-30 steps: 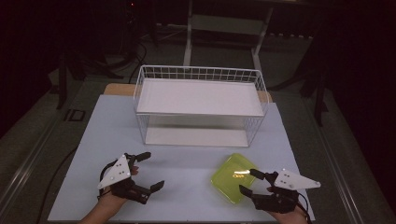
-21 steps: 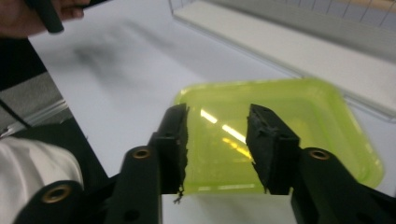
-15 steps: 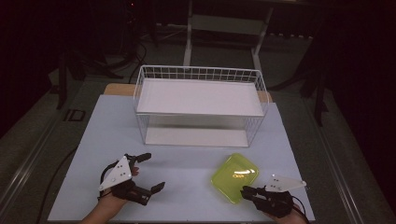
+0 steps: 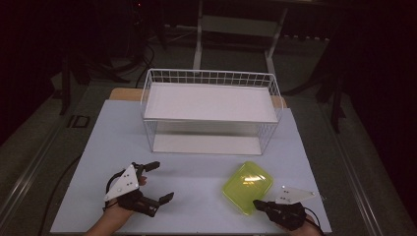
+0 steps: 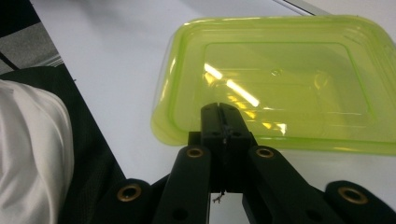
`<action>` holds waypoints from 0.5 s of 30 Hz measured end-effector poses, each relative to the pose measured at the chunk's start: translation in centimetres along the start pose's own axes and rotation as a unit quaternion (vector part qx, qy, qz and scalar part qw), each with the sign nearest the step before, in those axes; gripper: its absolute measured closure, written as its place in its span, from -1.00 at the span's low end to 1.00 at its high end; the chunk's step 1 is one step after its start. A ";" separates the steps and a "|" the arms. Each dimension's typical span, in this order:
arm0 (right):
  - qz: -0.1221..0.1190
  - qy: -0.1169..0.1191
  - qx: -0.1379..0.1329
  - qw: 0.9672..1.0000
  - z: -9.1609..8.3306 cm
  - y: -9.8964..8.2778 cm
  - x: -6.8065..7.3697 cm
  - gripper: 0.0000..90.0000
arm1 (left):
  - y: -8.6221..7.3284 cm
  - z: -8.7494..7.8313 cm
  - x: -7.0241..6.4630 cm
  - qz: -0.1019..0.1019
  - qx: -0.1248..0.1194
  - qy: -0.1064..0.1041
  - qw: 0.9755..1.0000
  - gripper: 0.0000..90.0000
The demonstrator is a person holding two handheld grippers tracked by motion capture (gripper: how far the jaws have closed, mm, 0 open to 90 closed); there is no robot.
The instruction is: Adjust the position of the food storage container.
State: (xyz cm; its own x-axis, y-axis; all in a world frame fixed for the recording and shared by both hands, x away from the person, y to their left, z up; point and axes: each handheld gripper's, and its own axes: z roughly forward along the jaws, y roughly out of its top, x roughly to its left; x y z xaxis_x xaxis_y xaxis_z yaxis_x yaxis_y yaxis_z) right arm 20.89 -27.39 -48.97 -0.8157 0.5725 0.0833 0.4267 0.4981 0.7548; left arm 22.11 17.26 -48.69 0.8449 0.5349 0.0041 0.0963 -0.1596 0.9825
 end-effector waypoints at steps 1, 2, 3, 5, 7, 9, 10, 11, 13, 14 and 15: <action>0.000 0.002 0.004 1.000 0.2 0.0 0.0 1.00 | 0.0 0.0 0.0 0.001 0.000 0.000 1.000 -0.99; 0.000 0.002 0.004 1.000 0.2 0.0 0.0 1.00 | 0.0 0.0 0.0 0.001 0.000 0.000 1.000 -0.99; -0.007 -0.003 -0.005 1.000 -0.2 0.3 0.1 1.00 | 0.1 -0.1 0.0 0.001 -0.001 0.002 1.000 -0.99; -0.009 -0.004 -0.013 1.000 -0.7 0.4 0.2 1.00 | 0.0 -0.2 0.0 0.000 -0.001 0.003 1.000 -0.99; -0.006 -0.004 -0.017 1.000 -0.8 0.4 0.2 1.00 | 0.0 -0.1 0.1 -0.002 -0.001 0.003 1.000 -0.99; 0.004 -0.008 0.001 1.000 -0.7 -0.2 0.0 1.00 | 0.0 -0.1 0.0 -0.004 -0.001 0.002 1.000 -0.99; 0.004 -0.008 0.001 1.000 -0.7 -0.2 0.0 1.00 | 0.0 -0.1 0.0 -0.004 -0.001 0.002 1.000 -0.99; 0.002 -0.005 0.006 1.000 -0.5 -0.3 0.0 1.00 | 0.0 0.0 0.0 0.000 0.001 0.002 1.000 -0.99; 0.002 -0.004 0.009 1.000 -0.4 -0.3 0.1 1.00 | 0.0 0.0 0.0 0.001 0.000 0.002 1.000 -0.99; -0.002 -0.001 0.016 1.000 -0.1 -0.2 0.2 1.00 | 0.0 0.0 0.0 0.001 0.001 0.002 1.000 -0.99; -0.007 0.001 0.017 1.000 0.2 -0.1 0.3 1.00 | 0.0 0.0 0.0 0.002 0.000 0.002 1.000 -0.99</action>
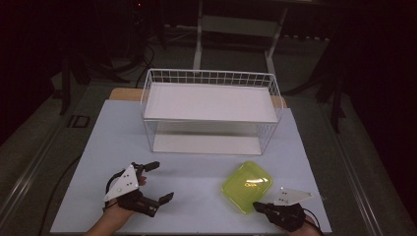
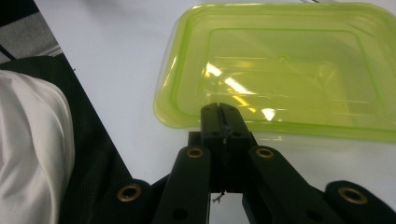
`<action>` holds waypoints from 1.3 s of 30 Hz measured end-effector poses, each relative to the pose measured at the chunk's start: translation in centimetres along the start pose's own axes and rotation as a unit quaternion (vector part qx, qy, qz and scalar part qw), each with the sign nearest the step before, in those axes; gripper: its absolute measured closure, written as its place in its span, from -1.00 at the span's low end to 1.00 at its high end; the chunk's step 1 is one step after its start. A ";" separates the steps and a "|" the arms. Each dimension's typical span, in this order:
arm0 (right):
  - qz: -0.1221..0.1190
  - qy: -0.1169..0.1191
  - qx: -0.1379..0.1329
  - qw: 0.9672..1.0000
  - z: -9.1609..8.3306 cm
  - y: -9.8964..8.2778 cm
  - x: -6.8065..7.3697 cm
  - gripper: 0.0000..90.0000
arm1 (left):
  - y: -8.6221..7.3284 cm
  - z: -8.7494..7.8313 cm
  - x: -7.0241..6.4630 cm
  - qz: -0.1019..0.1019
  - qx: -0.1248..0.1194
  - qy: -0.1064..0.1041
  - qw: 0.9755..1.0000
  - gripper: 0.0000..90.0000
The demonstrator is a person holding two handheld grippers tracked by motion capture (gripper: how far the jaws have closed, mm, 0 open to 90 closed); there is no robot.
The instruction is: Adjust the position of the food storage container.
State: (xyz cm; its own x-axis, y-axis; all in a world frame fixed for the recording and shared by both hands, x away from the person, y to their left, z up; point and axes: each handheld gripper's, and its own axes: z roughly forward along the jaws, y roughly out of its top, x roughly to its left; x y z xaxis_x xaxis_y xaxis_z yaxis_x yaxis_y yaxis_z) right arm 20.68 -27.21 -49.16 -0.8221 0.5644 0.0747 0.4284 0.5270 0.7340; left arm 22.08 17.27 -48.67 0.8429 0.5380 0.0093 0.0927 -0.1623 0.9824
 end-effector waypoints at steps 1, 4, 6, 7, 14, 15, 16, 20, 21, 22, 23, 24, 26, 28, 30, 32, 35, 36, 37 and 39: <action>0.000 0.000 0.000 1.000 0.0 0.0 0.0 1.00 | 0.0 0.0 0.0 0.000 0.000 0.000 1.000 -0.99; -0.007 0.001 0.001 1.000 0.4 0.4 0.1 1.00 | 0.0 0.0 0.0 -0.001 0.000 0.000 1.000 -0.99; -0.009 0.003 0.000 1.000 0.8 0.7 0.1 1.00 | 0.0 0.0 0.0 -0.002 -0.001 0.000 1.000 -0.99; -0.009 0.003 0.000 1.000 0.8 0.7 0.1 1.00 | 0.0 0.0 0.0 -0.003 0.000 0.000 1.000 -0.99; -0.020 0.008 -0.002 1.000 1.9 1.9 0.1 1.00 | 0.0 -0.1 0.0 -0.003 -0.001 -0.001 1.000 -0.99; -0.022 0.008 -0.002 1.000 2.1 2.0 0.1 1.00 | 0.0 -0.1 0.0 -0.003 0.000 -0.001 1.000 -0.99; -0.023 0.009 -0.002 1.000 2.3 2.1 0.1 1.00 | 0.0 -0.1 0.0 -0.003 0.000 -0.001 1.000 -0.99; -0.030 0.014 0.002 0.999 2.8 2.6 0.2 1.00 | 0.0 -0.1 0.0 -0.003 -0.001 -0.001 1.000 -0.99; -0.032 0.014 0.002 0.999 3.0 2.7 0.2 1.00 | 0.0 -0.1 0.0 -0.003 -0.001 -0.001 1.000 -0.99; -0.032 0.014 0.001 0.999 3.1 2.9 0.2 1.00 | 0.0 -0.1 0.0 -0.003 -0.001 -0.001 1.000 -0.99; -0.034 0.015 0.001 0.999 3.4 3.1 0.2 1.00 | 0.0 -0.1 0.0 -0.002 -0.001 -0.001 1.000 -0.99; -0.035 0.016 0.002 0.999 3.5 3.2 0.2 1.00 | 0.0 -0.1 0.0 -0.002 -0.001 -0.002 1.000 -0.99; -0.042 0.016 0.002 0.999 3.9 3.6 0.2 1.00 | 0.0 -0.1 0.0 -0.002 -0.001 -0.001 1.000 -0.99; -0.045 0.015 0.001 0.999 4.2 3.8 0.1 1.00 | 0.0 -0.1 -0.1 -0.002 -0.001 -0.003 1.000 -0.99; -0.044 0.016 -0.001 0.999 4.5 4.1 -0.1 1.00 | 0.0 -0.1 -0.1 -0.002 0.000 -0.004 1.000 -0.99; -0.042 0.017 -0.002 0.999 4.9 4.4 -0.2 1.00 | 0.0 -0.1 -0.1 -0.002 0.000 -0.004 1.000 -0.99; -0.045 0.015 -0.004 0.999 5.2 4.6 -0.3 1.00 | -0.1 0.0 -0.1 -0.003 0.002 -0.005 1.000 -0.99; -0.048 0.016 -0.006 0.999 5.5 4.8 -0.4 1.00 | -0.1 0.0 -0.1 -0.003 0.002 -0.005 1.000 -0.99; -0.049 0.014 -0.004 0.999 5.7 4.9 -0.5 1.00 | -0.1 0.0 -0.1 -0.003 0.002 -0.005 1.000 -0.99; -0.049 0.014 -0.003 0.999 5.9 5.0 -0.6 1.00 | -0.1 0.0 -0.1 -0.003 0.002 -0.005 1.000 -0.99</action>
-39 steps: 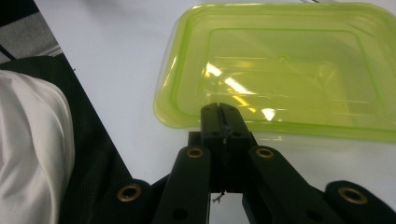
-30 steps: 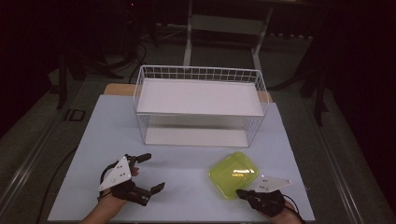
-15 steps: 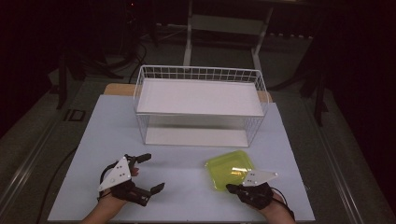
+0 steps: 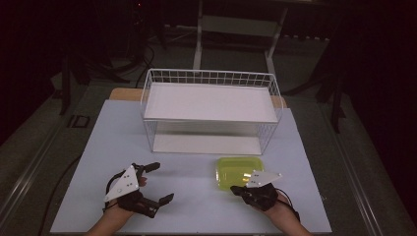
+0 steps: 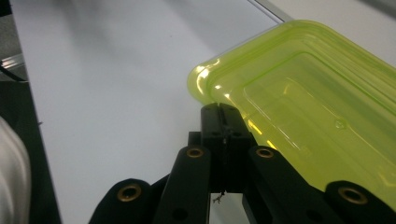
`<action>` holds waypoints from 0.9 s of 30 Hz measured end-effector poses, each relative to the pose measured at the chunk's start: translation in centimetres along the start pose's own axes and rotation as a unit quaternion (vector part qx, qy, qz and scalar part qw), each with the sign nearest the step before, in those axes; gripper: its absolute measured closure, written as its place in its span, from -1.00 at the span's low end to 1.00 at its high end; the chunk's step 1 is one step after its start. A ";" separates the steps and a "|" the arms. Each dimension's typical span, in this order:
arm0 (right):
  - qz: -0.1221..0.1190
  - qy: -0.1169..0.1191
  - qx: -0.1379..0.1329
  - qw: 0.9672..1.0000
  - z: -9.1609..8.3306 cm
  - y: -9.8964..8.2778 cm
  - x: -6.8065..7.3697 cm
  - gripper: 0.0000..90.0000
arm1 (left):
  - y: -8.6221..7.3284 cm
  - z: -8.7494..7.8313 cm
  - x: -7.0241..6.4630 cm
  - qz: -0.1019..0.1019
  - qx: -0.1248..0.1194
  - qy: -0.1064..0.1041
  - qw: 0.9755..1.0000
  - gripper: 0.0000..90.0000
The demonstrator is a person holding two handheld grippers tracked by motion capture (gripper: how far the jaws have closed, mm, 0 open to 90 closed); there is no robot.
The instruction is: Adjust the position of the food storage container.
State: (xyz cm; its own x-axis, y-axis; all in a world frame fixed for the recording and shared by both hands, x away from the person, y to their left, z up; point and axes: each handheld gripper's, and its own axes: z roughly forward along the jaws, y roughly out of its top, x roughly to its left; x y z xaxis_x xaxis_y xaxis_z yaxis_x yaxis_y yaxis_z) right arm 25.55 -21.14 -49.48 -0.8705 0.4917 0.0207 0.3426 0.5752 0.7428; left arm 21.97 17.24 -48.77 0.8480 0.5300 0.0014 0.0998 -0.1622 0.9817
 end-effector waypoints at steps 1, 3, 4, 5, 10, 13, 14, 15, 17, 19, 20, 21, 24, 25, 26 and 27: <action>0.001 -0.002 0.001 1.000 0.1 0.1 -0.1 1.00 | 0.0 0.0 0.0 -0.001 -0.001 0.000 1.000 -0.99; 0.003 -0.001 0.000 1.000 0.2 0.1 -0.2 1.00 | 0.0 0.0 0.0 0.000 0.000 0.001 1.000 -0.99; 0.007 -0.002 -0.005 1.000 0.0 0.2 -0.2 1.00 | 0.0 -0.1 0.0 -0.001 -0.001 0.001 1.000 -0.99; 0.006 -0.006 -0.009 1.000 -0.4 0.2 -0.3 1.00 | 0.0 -0.1 0.0 -0.001 -0.001 0.001 1.000 -0.99; 0.016 -0.032 -0.023 0.999 -2.1 -0.1 -1.4 1.00 | 0.0 -0.1 0.0 -0.002 -0.001 0.002 1.000 -0.99; 0.026 -0.064 -0.027 0.997 -3.7 -0.6 -2.7 1.00 | 0.0 -0.1 0.0 -0.001 0.000 0.003 1.000 -0.99; 0.039 -0.083 -0.029 0.995 -4.6 -1.1 -3.7 1.00 | 0.0 -0.1 0.0 -0.001 -0.001 0.003 1.000 -0.99; 0.039 -0.083 -0.029 0.995 -4.6 -1.1 -3.7 1.00 | 0.0 0.0 0.0 -0.001 0.001 0.002 1.000 -0.99; 0.057 -0.107 -0.030 0.992 -5.5 -1.9 -5.0 1.00 | 0.0 0.0 0.0 0.000 0.002 0.001 1.000 -0.99; 0.060 -0.113 -0.030 0.991 -5.6 -2.2 -5.4 1.00 | 0.0 0.0 0.0 0.000 0.002 0.002 1.000 -0.99; 0.063 -0.118 -0.029 0.991 -5.7 -2.4 -5.7 1.00 | 0.0 0.0 0.0 0.000 0.002 0.001 1.000 -0.99; 0.064 -0.123 -0.027 0.990 -5.7 -2.6 -6.0 1.00 | 0.0 0.0 0.0 -0.001 0.001 0.001 1.000 -0.99; 0.072 -0.136 -0.021 0.988 -5.7 -3.2 -6.8 1.00 | -0.1 0.0 0.0 -0.003 0.001 0.000 1.000 -0.99; 0.074 -0.139 -0.019 0.987 -5.6 -3.4 -7.0 1.00 | -0.1 0.0 0.0 -0.003 0.001 0.001 1.000 -0.99; 0.078 -0.146 -0.014 0.986 -5.4 -3.7 -7.5 1.00 | -0.1 0.0 0.0 -0.004 0.000 0.001 1.000 -0.99; 0.078 -0.146 -0.014 0.986 -5.4 -3.7 -7.5 1.00 | -0.1 0.0 0.0 -0.005 0.001 0.001 1.000 -0.99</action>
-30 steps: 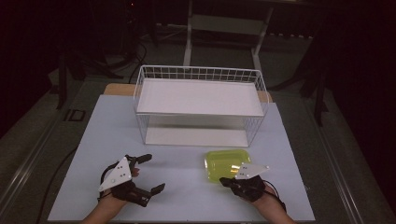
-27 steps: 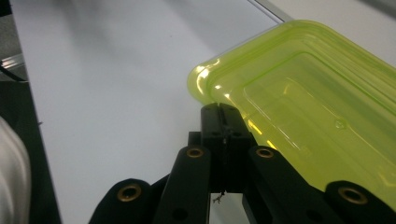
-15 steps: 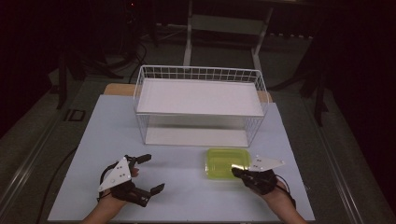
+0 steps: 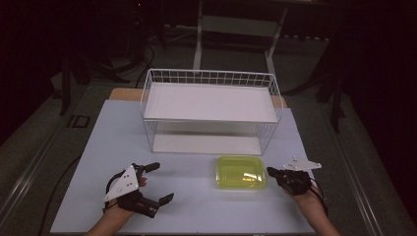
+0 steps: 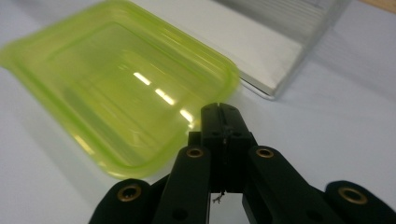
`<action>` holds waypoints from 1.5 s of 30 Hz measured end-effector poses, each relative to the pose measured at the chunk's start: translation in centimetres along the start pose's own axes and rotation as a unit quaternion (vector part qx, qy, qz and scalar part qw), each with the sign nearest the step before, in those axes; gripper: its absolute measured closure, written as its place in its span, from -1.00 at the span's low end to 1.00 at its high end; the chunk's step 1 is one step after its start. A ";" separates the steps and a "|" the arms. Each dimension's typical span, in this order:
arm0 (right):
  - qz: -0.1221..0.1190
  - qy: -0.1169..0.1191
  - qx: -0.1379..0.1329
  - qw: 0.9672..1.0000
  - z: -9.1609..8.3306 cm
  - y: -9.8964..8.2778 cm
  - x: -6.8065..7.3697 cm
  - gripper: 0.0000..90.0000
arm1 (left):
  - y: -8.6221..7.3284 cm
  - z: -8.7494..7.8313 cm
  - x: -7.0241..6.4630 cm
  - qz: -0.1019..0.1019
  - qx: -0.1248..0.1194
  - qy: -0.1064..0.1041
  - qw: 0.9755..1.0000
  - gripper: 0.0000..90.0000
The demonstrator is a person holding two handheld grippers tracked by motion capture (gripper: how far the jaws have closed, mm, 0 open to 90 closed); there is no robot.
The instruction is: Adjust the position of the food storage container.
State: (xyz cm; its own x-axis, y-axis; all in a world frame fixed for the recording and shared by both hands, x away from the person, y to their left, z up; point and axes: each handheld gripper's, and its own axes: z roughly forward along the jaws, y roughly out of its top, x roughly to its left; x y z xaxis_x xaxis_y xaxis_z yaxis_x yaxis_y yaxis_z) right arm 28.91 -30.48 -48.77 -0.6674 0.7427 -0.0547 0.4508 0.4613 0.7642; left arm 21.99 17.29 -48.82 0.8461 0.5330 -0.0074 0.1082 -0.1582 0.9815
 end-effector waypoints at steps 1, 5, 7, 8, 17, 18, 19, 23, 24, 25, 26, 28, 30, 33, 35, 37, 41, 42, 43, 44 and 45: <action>0.005 -0.002 0.003 1.000 0.3 -0.2 -0.2 1.00 | 0.0 0.0 0.0 0.000 0.000 0.002 1.000 -0.99; 0.012 0.003 0.005 1.000 0.8 -0.3 -0.1 1.00 | 0.0 -0.1 0.0 -0.002 -0.002 0.002 1.000 -0.99; 0.009 0.005 0.006 1.000 1.1 -0.3 0.2 1.00 | 0.0 -0.1 0.1 -0.002 -0.001 0.003 1.000 -0.99; 0.009 0.005 0.006 1.000 1.1 -0.3 0.2 1.00 | 0.0 -0.1 0.1 -0.002 -0.001 0.003 1.000 -0.99; -0.001 0.018 0.007 1.000 1.9 0.5 1.2 1.00 | 0.0 -0.1 0.0 -0.002 -0.001 0.003 1.000 -0.99; -0.002 0.020 0.006 1.000 2.1 0.6 1.3 1.00 | 0.0 -0.1 0.0 -0.002 -0.001 0.003 1.000 -0.99; -0.003 0.022 0.005 1.000 2.2 0.7 1.4 1.00 | 0.0 -0.1 0.0 -0.002 -0.001 0.003 1.000 -0.99; -0.010 0.030 0.007 0.999 2.8 1.2 2.1 1.00 | 0.0 -0.1 0.0 -0.001 -0.001 0.002 1.000 -0.99; -0.010 0.030 0.007 0.999 2.8 1.2 2.1 1.00 | 0.0 -0.2 0.0 -0.001 -0.001 0.003 1.000 -0.99; -0.011 0.035 0.007 0.999 3.0 1.5 2.3 1.00 | 0.0 -0.2 0.0 -0.002 -0.001 0.003 1.000 -0.99; -0.011 0.035 0.007 0.999 3.0 1.5 2.3 1.00 | 0.0 -0.2 0.0 -0.002 -0.002 0.003 1.000 -0.99; -0.014 0.038 0.006 0.999 3.3 1.8 2.7 1.00 | 0.0 -0.2 0.0 -0.001 -0.001 0.003 1.000 -0.99; -0.011 0.045 0.003 0.999 3.6 2.0 3.0 1.00 | 0.0 -0.2 0.0 -0.001 0.000 0.003 1.000 -0.99; -0.020 0.053 0.002 0.998 4.3 2.5 3.7 1.00 | 0.0 -0.2 0.0 -0.002 0.001 0.002 1.000 -0.99; -0.024 0.056 0.003 0.998 4.5 2.8 4.0 1.00 | -0.1 -0.2 0.1 -0.003 0.001 0.002 1.000 -0.99; -0.025 0.058 0.003 0.998 4.6 2.8 4.1 1.00 | -0.1 -0.2 0.1 -0.002 0.002 0.004 1.000 -0.99; -0.027 0.065 0.005 0.997 5.0 3.3 4.7 1.00 | -0.1 -0.2 0.1 -0.002 0.001 0.003 1.000 -0.99; -0.027 0.065 0.005 0.997 5.0 3.3 4.7 1.00 | -0.1 -0.2 0.1 -0.002 0.001 0.003 1.000 -0.99; -0.030 0.069 0.004 0.997 5.2 3.5 4.9 1.00 | -0.1 -0.2 0.1 -0.002 0.002 0.003 1.000 -0.99; -0.030 0.069 0.004 0.997 5.2 3.5 4.9 1.00 | -0.1 -0.2 0.1 -0.003 0.001 0.002 1.000 -0.99; -0.030 0.070 0.005 0.997 5.2 3.6 5.0 1.00 | -0.1 -0.2 0.1 -0.004 0.001 0.002 1.000 -0.99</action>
State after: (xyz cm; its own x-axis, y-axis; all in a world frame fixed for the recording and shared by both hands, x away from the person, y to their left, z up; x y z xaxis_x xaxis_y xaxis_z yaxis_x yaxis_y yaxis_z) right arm 30.25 -22.57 -49.66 -0.7694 0.6387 -0.0100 0.4127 0.5090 0.7553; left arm 21.96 17.51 -48.91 0.8436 0.5368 -0.0143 0.1160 -0.1561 0.9809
